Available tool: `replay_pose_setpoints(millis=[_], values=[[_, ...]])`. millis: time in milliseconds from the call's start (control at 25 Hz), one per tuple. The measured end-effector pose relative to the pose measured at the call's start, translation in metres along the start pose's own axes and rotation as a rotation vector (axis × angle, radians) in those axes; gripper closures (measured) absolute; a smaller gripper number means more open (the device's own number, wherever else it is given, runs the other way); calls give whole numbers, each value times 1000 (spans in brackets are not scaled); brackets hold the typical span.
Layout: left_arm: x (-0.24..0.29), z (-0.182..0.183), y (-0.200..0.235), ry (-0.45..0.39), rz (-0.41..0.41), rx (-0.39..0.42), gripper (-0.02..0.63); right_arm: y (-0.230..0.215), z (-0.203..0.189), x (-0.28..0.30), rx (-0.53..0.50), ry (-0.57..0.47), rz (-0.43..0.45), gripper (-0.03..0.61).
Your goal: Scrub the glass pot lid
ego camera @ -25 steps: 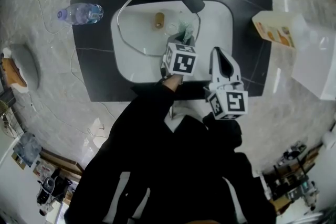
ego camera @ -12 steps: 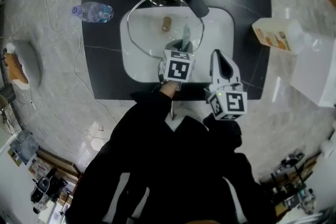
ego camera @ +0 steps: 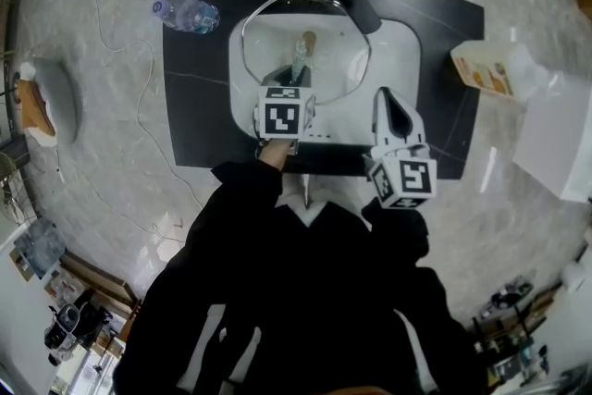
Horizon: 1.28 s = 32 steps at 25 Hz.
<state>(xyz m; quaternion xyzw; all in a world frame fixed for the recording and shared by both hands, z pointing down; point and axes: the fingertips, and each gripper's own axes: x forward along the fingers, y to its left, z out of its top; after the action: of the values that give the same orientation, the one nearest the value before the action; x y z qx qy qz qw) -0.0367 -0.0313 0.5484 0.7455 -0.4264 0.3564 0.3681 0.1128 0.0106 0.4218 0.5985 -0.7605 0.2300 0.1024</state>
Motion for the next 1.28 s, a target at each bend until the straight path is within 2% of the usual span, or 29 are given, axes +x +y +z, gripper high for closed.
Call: replay_pose_setpoints(millis=[240, 440, 560, 760, 960, 1160, 1280], values=[[-22, -1, 60, -35, 125, -84, 548, 7, 0, 2, -14, 7, 19, 575], [-28, -12, 108, -24, 248, -166, 548, 10, -3, 3, -20, 21, 27, 575], [-20, -24, 119, 19, 292, -167, 548, 8, -7, 2, -23, 32, 25, 575], [-9, -24, 121, 34, 313, -130, 548, 4, -9, 1, -22, 37, 15, 575], [1, -22, 116, 54, 280, -126, 548, 1, -8, 2, -18, 38, 8, 575], [19, -24, 109, 77, 201, -183, 548, 3, -9, 2, -18, 43, 8, 575], [24, -28, 109, 94, 204, -178, 548, 3, -13, 3, -14, 48, 9, 575]])
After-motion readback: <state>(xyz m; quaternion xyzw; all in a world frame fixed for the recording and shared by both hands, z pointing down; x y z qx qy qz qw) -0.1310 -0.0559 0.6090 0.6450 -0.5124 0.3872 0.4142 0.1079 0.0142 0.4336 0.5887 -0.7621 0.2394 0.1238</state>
